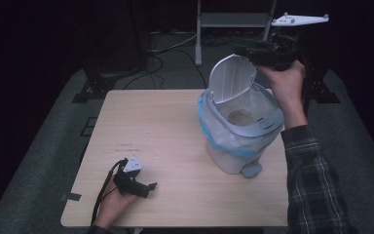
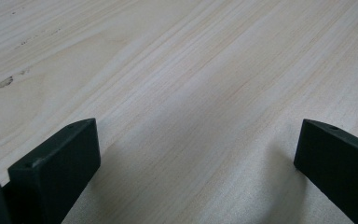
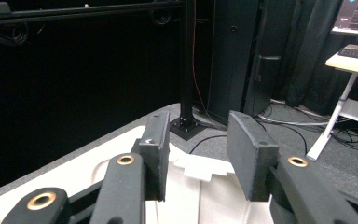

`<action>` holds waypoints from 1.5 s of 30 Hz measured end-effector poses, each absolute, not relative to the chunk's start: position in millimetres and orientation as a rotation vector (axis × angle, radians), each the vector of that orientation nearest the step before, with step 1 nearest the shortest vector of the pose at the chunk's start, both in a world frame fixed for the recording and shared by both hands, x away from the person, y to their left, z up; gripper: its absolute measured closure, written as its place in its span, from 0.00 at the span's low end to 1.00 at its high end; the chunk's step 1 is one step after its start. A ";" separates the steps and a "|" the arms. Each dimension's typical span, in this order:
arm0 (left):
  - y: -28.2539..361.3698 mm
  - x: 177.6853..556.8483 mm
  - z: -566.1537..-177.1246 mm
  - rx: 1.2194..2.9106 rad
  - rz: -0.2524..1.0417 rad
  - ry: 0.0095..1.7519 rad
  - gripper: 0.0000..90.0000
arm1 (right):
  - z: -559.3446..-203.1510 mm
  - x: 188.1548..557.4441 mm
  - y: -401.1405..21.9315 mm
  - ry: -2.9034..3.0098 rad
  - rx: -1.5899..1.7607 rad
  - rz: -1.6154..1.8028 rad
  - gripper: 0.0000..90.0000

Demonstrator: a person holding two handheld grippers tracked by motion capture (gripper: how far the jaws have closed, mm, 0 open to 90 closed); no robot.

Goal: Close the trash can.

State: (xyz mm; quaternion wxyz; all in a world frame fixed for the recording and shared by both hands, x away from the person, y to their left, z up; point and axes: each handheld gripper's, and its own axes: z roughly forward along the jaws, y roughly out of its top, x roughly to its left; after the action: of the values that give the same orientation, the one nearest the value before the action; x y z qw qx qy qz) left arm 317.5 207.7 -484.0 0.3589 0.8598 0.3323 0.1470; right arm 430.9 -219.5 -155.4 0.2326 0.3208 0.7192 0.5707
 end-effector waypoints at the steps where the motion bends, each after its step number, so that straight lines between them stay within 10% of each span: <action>1: 207.7 317.5 -484.0 2.218 0.379 0.857 0.00 | -155.5 431.6 -218.8 1.977 0.885 1.570 0.65; 45: 207.4 317.2 -484.0 2.218 0.381 0.862 0.00 | -188.6 381.6 -247.3 2.008 0.854 1.605 0.64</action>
State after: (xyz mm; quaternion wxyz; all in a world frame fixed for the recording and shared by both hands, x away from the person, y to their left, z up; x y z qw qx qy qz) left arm 317.2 207.4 -484.0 0.3577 0.8595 0.3339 0.1478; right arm 381.6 -247.3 -188.6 0.2146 0.3079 0.7240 0.5788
